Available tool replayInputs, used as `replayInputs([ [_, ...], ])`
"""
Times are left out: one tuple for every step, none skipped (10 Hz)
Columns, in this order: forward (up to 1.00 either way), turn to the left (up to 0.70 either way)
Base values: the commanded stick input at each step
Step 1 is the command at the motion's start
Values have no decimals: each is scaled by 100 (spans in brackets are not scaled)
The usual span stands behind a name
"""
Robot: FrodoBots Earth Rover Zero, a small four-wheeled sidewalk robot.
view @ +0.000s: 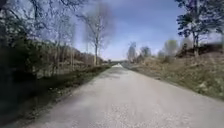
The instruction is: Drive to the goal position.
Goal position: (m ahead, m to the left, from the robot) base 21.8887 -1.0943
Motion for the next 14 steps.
replayInputs([
  [85, -34],
  [85, -34],
  [85, -34],
  [85, -15],
  [85, 0],
  [85, 0],
  [85, 0],
  [85, 0],
  [85, 0],
  [85, 0],
  [85, 0],
  [85, 0],
  [85, 0],
  [85, 0],
])
